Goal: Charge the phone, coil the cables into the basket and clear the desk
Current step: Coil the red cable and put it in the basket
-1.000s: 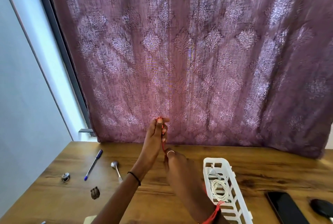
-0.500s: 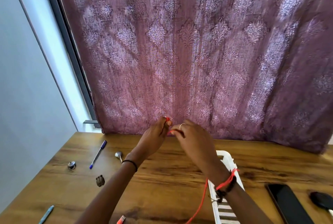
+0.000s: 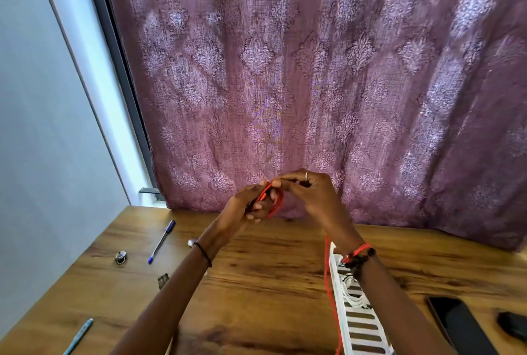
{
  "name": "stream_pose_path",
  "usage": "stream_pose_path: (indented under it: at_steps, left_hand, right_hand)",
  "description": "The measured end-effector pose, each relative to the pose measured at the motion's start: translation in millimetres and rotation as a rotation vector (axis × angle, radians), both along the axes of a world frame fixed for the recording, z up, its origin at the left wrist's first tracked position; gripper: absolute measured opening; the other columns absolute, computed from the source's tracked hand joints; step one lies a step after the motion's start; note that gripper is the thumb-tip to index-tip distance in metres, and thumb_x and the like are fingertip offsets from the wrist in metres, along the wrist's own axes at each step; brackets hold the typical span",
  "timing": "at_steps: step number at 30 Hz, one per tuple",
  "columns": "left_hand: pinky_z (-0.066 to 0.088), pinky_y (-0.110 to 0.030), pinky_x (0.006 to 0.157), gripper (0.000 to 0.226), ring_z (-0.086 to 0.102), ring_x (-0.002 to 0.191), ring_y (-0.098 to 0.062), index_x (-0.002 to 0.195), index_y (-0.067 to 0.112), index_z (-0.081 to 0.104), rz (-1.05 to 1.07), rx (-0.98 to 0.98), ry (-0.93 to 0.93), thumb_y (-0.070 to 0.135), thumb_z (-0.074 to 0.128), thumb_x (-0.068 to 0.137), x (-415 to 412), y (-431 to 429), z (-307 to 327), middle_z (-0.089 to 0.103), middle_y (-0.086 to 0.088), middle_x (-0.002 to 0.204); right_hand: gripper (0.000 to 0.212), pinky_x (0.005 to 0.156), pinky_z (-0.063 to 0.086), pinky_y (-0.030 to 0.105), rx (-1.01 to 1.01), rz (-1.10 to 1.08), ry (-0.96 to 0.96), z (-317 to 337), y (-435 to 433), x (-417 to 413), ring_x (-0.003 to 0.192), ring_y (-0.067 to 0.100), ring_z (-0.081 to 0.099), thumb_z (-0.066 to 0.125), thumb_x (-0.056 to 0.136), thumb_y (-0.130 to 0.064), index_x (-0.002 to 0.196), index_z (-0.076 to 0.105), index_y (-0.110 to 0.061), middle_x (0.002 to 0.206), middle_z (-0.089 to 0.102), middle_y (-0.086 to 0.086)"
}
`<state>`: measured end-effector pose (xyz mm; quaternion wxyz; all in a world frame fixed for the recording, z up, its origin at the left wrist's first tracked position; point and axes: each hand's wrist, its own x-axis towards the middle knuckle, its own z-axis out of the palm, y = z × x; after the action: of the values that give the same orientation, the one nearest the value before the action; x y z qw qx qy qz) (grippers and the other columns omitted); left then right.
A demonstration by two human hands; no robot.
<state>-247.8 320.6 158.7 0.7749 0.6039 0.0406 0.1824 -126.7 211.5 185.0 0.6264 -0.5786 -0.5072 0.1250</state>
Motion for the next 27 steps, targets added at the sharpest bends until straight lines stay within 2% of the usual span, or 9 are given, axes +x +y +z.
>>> stream_pose_path:
  at_steps: [2, 5, 8, 11, 16, 19, 22, 24, 27]
  left_hand:
    - [0.022, -0.015, 0.039, 0.029, 0.026, 0.034, 0.001, 0.081, 0.012, 0.051, -0.012, -0.152, -0.033, 0.034, 0.036, 0.090, -0.2, 1.5, 0.1, 0.035, 0.011, 0.048]
    - [0.029, -0.012, 0.038, 0.028, 0.030, 0.033, 0.000, 0.083, 0.012, 0.054, -0.042, -0.350, -0.092, 0.033, 0.038, 0.091, 0.1, 7.4, -3.4, 0.038, 0.011, 0.048]
    - [0.031, -0.013, 0.040, 0.042, 0.033, 0.036, -0.002, 0.085, 0.009, 0.065, -0.063, -0.480, -0.156, 0.030, 0.031, 0.098, 1.9, 15.4, -10.1, 0.040, 0.010, 0.052]
    - [0.033, -0.014, 0.044, 0.042, 0.035, 0.041, -0.003, 0.093, 0.006, 0.067, -0.042, -0.543, -0.209, 0.030, 0.033, 0.098, 2.6, 22.5, -14.9, 0.040, 0.008, 0.056]
    - [0.043, -0.018, 0.049, 0.043, 0.039, 0.045, -0.004, 0.103, 0.002, 0.066, -0.006, -0.561, -0.209, 0.031, 0.033, 0.099, 4.8, 29.8, -20.2, 0.044, 0.007, 0.061]
    - [0.049, -0.020, 0.051, 0.041, 0.041, 0.046, -0.004, 0.106, 0.001, 0.064, 0.012, -0.596, -0.219, 0.026, 0.033, 0.100, 8.1, 31.1, -21.6, 0.046, 0.006, 0.063]
    - [0.046, -0.018, 0.050, 0.036, 0.043, 0.046, -0.004, 0.107, 0.000, 0.063, 0.071, -0.592, -0.207, 0.022, 0.036, 0.098, 13.8, 31.3, -21.9, 0.047, 0.006, 0.063]
    - [0.049, -0.021, 0.049, 0.035, 0.045, 0.046, -0.004, 0.110, -0.001, 0.061, 0.112, -0.577, -0.195, 0.021, 0.036, 0.099, 18.1, 31.2, -22.2, 0.048, 0.007, 0.064]
    - [0.048, -0.020, 0.049, 0.036, 0.044, 0.046, -0.004, 0.111, -0.002, 0.060, 0.144, -0.568, -0.176, 0.020, 0.034, 0.100, 25.0, 31.2, -20.0, 0.047, 0.008, 0.063]
  right_hand:
    - [0.014, 0.064, 0.045, 0.008, 0.004, -0.006, 0.110, -5.1, 6.0, 1.0, 0.068, -0.003, 0.064, 0.074, 0.074, -0.015, 0.074, 0.075, -0.029, 0.071, 0.073, -0.013]
    - [0.016, 0.048, 0.037, 0.012, -0.013, -0.087, 0.269, -20.3, 12.9, 1.3, 0.050, 0.003, 0.050, 0.069, 0.081, -0.018, 0.074, 0.076, -0.031, 0.061, 0.070, -0.003]
    - [0.014, 0.033, 0.025, 0.011, -0.056, -0.144, 0.342, -42.4, 17.5, -0.7, 0.031, 0.003, 0.035, 0.063, 0.087, -0.022, 0.094, 0.075, -0.018, 0.049, 0.056, -0.009]
    - [0.021, 0.031, 0.028, 0.014, -0.099, -0.183, 0.364, -64.6, 18.2, -5.6, 0.031, 0.005, 0.039, 0.058, 0.091, -0.021, 0.103, 0.070, -0.008, 0.054, 0.057, -0.008]
    - [0.008, 0.031, 0.035, 0.017, -0.084, -0.236, 0.325, -88.5, 13.4, -14.7, 0.032, 0.009, 0.044, 0.054, 0.093, -0.013, 0.100, 0.055, -0.016, 0.067, 0.062, -0.002]
    - [0.005, 0.036, 0.041, 0.020, -0.123, -0.343, 0.131, -97.8, 13.3, -16.6, 0.040, 0.004, 0.050, 0.055, 0.092, -0.010, 0.096, 0.055, -0.008, 0.073, 0.064, 0.000]
    - [0.013, 0.068, 0.051, 0.033, -0.226, -0.440, -0.178, -102.6, 13.0, -15.9, 0.074, 0.017, 0.064, 0.057, 0.091, -0.016, 0.099, 0.064, -0.008, 0.083, 0.069, 0.004]
    - [0.018, 0.071, 0.050, 0.035, -0.331, -0.512, -0.347, -100.9, 11.0, -15.1, 0.084, 0.022, 0.065, 0.053, 0.093, -0.026, 0.098, 0.065, -0.014, 0.089, 0.071, 0.005]
    - [0.021, 0.067, 0.047, 0.035, -0.407, -0.596, -0.570, -94.3, 9.5, -10.9, 0.085, 0.027, 0.066, 0.049, 0.094, -0.030, 0.099, 0.065, -0.018, 0.090, 0.071, 0.007]
